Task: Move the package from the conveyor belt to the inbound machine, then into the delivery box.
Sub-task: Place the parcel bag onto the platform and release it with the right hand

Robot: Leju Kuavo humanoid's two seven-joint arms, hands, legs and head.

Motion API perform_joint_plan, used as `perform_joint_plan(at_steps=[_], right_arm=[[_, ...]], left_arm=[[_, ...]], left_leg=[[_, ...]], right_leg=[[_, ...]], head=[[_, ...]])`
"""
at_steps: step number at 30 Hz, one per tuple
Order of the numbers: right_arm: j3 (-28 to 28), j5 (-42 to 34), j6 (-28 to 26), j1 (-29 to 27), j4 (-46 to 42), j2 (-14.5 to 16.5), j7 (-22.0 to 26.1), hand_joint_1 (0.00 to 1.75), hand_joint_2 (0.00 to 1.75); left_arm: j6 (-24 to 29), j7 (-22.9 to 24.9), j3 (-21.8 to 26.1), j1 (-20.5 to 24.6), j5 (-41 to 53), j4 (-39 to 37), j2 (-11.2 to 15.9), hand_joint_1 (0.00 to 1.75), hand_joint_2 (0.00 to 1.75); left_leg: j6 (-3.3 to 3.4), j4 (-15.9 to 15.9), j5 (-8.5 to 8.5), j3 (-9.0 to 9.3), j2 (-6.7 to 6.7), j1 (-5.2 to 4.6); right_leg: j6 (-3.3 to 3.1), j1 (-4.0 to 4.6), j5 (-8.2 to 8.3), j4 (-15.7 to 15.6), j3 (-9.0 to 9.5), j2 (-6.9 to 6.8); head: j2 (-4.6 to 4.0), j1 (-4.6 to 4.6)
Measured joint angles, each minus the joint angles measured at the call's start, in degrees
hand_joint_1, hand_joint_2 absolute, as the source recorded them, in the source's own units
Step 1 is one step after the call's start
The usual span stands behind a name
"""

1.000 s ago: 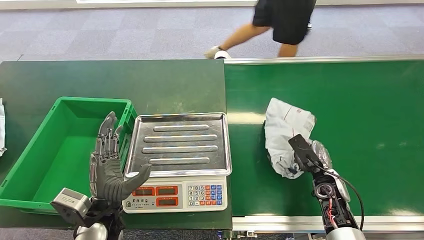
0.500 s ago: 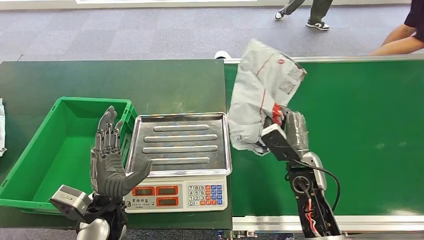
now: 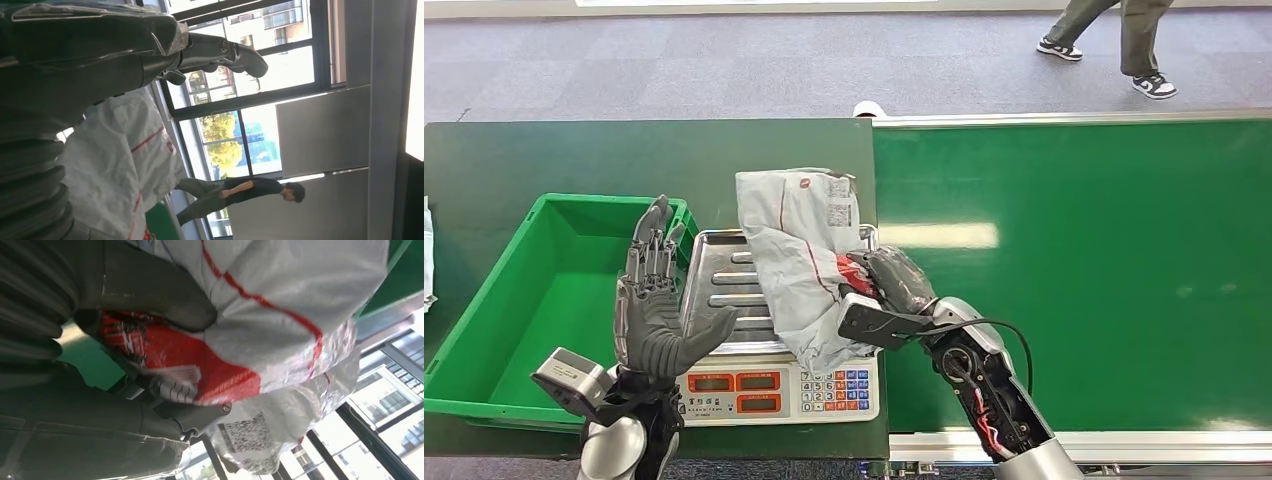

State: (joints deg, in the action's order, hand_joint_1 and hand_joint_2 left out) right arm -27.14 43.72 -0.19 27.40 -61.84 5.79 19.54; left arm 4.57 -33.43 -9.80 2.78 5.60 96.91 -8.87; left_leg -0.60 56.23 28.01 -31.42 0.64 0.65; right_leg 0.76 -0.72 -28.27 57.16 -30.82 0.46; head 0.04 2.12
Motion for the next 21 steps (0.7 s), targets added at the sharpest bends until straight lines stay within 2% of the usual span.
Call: perform_joint_plan(at_steps=[5, 9, 17, 21], right_arm=[[-0.1, -1.9, 0.0, 1.1, 1.7, 0.2, 0.4, 0.0, 1.75], [1.3, -5.0, -3.3, 0.1, 0.7, -0.2, 2.5, 0.0, 1.75], [8.0, -16.0, -10.7, -9.2, -13.6, -1.5, 9.7, 0.0, 1.75], [10.4, -19.8, -15.1, -13.2, -20.4, -1.3, 12.7, 0.0, 1.75]], left_arm=[[0.0, 0.6, 0.2, 0.1, 0.0, 0.0, 0.0, 0.0, 1.75], [0.0, 0.7, 0.7, -0.9, 0.7, 0.3, 0.0, 0.0, 1.75], [-0.4, 1.4, 1.7, -2.6, 2.5, 1.0, -0.2, 0.0, 1.75], [-0.1, 5.2, 1.1, -2.5, 7.7, 0.6, -0.2, 0.0, 1.75]], left_leg=[[0.0, 0.0, 0.0, 0.0, 0.0, 0.0], [0.0, 0.0, 0.0, 0.02, 0.0, 0.0], [0.01, 0.0, 0.03, -0.02, 0.0, 0.0], [0.01, 0.0, 0.03, 0.0, 0.0, 0.0]], right_leg=[[0.0, -0.01, 0.0, 0.0, 0.0, 0.0], [0.0, -0.01, 0.0, 0.0, -0.02, 0.0], [-0.01, 0.0, -0.01, 0.0, -0.07, 0.0], [-0.01, 0.0, -0.01, 0.0, -0.06, 0.0]], head=[[0.0, 0.0], [0.0, 0.01], [0.0, 0.0], [0.0, 0.01]])
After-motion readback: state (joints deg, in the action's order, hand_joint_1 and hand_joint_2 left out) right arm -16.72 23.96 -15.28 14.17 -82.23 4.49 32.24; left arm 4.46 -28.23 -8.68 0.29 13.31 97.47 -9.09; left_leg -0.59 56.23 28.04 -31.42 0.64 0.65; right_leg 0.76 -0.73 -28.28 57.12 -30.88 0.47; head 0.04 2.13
